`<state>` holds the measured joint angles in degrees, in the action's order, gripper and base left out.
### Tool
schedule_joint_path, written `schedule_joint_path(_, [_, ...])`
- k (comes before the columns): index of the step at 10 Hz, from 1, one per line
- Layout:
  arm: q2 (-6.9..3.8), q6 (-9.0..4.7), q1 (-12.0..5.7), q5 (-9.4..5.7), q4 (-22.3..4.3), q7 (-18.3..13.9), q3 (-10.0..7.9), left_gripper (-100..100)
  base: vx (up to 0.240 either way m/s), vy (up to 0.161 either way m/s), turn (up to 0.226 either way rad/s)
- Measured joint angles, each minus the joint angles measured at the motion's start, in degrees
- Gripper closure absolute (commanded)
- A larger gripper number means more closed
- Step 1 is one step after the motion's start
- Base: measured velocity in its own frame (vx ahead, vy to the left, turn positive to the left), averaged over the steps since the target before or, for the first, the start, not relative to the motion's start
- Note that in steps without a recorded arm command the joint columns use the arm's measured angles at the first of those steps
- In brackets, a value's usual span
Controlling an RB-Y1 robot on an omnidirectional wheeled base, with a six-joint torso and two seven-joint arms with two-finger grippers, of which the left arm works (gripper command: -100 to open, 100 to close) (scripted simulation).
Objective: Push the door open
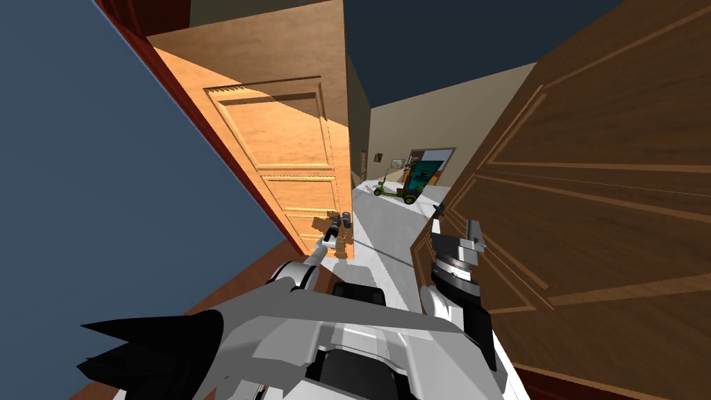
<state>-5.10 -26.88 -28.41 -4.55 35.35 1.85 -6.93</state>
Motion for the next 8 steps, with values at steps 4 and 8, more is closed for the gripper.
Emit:
schedule_joint_path(4, [-0.85, -0.86, -0.65, -0.89, -1.3, 0.7, -2.54, 100, 0.157, -0.117, 0.062])
schedule_joint_path(8, [-1.31, -0.30, -0.19, -1.41, -0.4, 1.1, -4.10, 100, 0.084, -0.075, 0.040])
